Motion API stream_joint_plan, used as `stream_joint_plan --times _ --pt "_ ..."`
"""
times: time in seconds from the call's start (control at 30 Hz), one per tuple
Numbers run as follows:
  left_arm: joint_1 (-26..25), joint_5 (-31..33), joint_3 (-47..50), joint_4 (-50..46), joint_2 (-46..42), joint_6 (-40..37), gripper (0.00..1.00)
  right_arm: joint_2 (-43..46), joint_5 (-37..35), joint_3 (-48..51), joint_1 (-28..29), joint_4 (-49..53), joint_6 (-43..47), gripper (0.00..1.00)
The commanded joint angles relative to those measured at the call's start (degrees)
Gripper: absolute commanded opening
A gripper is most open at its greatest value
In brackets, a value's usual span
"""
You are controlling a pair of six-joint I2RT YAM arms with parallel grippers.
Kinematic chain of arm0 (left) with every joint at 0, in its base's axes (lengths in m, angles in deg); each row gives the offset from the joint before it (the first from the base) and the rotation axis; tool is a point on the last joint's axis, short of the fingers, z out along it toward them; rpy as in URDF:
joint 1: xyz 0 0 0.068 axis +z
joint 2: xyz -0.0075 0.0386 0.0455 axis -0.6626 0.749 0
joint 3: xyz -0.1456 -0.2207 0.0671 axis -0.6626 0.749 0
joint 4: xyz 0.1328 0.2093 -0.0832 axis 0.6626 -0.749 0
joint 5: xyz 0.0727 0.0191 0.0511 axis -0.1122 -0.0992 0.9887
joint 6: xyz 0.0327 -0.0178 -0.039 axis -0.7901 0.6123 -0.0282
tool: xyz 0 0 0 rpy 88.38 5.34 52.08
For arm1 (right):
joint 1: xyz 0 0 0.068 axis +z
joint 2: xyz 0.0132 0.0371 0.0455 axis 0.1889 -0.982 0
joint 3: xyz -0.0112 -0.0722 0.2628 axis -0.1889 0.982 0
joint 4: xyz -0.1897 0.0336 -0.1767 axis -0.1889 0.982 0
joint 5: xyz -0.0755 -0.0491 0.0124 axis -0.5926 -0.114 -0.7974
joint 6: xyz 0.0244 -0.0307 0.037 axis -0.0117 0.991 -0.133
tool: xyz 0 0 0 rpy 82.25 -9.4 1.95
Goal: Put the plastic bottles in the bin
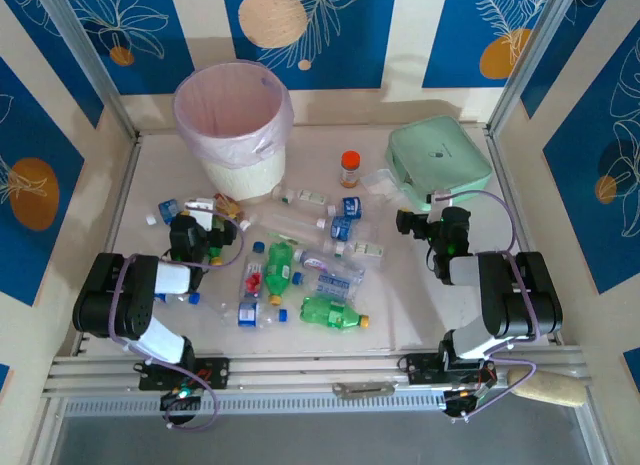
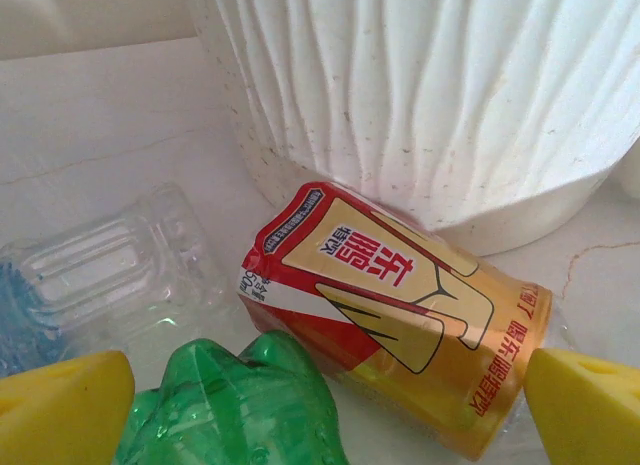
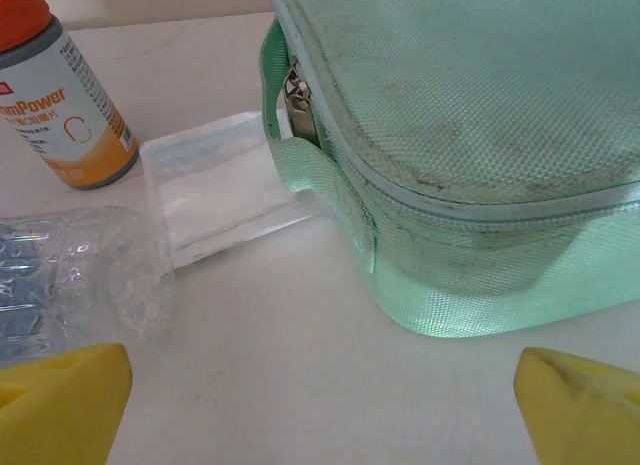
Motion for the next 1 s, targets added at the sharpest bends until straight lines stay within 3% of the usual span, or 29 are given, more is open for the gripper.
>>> stream_joint_plan --times 0.0,0.97 --pt "0.91 -1.63 -0.94 1.58 0.64 -0.68 1.0 -0.78 0.8 -1.23 -0.23 -1.83 -0.47 0.99" --pt "1.4 -2.5 -1.2 1.23 0.72 -0.38 1.0 -0.73 1.6 -1.36 -0.56 -1.51 -0.56 0.99"
